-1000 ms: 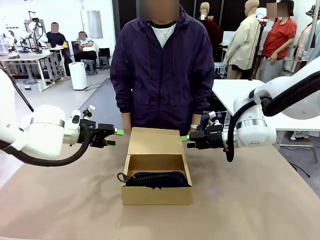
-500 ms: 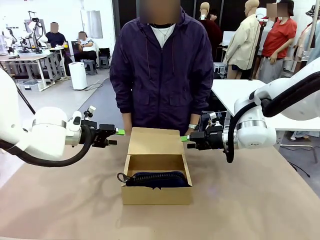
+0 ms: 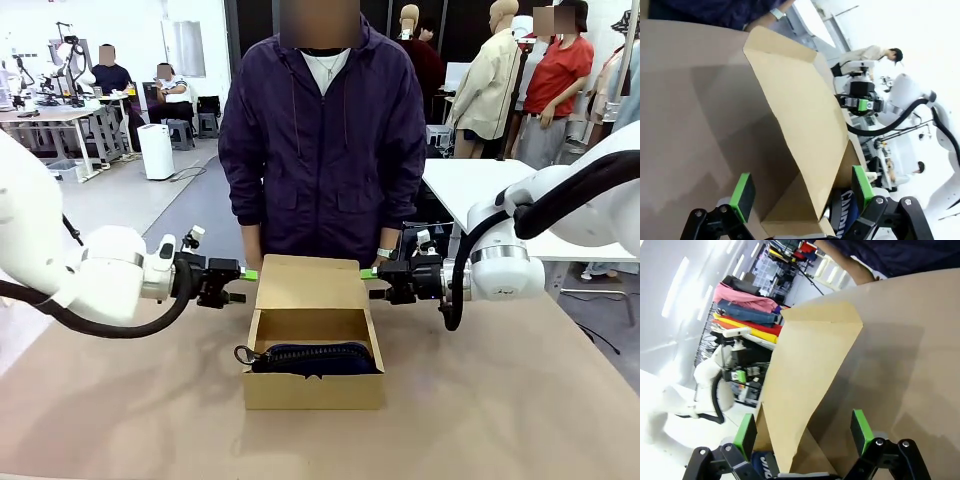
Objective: Pack the items into the box.
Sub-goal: Close the Mailer Box.
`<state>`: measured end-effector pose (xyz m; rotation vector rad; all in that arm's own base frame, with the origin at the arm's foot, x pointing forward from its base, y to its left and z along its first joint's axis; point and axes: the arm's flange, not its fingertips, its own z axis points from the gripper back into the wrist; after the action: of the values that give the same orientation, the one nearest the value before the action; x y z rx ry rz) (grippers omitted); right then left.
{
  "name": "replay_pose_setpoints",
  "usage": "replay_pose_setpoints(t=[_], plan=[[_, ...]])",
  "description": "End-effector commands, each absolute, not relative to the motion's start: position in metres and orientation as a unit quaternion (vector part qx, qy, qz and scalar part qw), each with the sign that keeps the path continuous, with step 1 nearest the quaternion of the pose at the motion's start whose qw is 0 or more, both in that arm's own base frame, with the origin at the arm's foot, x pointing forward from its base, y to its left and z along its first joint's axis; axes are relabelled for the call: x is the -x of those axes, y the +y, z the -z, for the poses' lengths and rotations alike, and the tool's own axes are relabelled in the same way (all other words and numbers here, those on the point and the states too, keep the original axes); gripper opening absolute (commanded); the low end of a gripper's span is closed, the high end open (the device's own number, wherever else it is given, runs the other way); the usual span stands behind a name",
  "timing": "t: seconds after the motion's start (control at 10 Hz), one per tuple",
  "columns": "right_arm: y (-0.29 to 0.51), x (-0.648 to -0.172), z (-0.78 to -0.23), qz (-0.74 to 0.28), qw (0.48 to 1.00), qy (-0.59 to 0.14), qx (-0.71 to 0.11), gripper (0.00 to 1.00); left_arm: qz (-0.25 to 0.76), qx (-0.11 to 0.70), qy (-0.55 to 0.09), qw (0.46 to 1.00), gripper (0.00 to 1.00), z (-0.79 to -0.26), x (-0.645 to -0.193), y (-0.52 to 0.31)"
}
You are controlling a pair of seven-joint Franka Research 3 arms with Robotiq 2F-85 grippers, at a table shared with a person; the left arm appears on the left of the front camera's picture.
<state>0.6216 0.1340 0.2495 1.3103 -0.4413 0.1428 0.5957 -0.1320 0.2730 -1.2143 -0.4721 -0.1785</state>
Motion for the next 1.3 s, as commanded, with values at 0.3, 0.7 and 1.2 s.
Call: replay_pose_setpoints(t=[0.3,0.7,1.2], plan=[[0.156,-0.651,-0.248,-0.038,0.744,-0.099,-0.660,1.00,0.096,0.662,-0.188,0.719,1.00,-0.255,-0.638,-0.150],[0.158,-0.652,-0.248,-0.065,0.740,-0.062,-0.667,0.90,0.113,0.676,-0.154,0.712,0.81,-0.255,-0.643,-0.161],[0.155,-0.649,-0.251,-0.064,0.739,-0.067,-0.668,0.22,0.125,0.673,-0.156,0.712,0.08,-0.253,-0.643,-0.163]])
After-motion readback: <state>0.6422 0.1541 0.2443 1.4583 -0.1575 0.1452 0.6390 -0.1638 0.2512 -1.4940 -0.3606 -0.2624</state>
